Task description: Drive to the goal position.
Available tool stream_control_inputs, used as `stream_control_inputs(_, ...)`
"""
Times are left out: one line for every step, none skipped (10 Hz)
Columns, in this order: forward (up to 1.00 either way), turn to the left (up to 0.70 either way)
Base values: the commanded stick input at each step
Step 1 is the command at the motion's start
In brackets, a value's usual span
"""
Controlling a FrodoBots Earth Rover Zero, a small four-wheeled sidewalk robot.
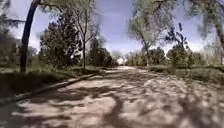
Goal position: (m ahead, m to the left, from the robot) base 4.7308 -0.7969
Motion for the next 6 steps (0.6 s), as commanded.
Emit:
stream_control_inputs(0.7,0.0)
stream_control_inputs(0.7,0.0)
stream_control_inputs(0.7,0.0)
stream_control_inputs(0.7,0.0)
stream_control_inputs(0.7,0.0)
stream_control_inputs(0.7,0.0)
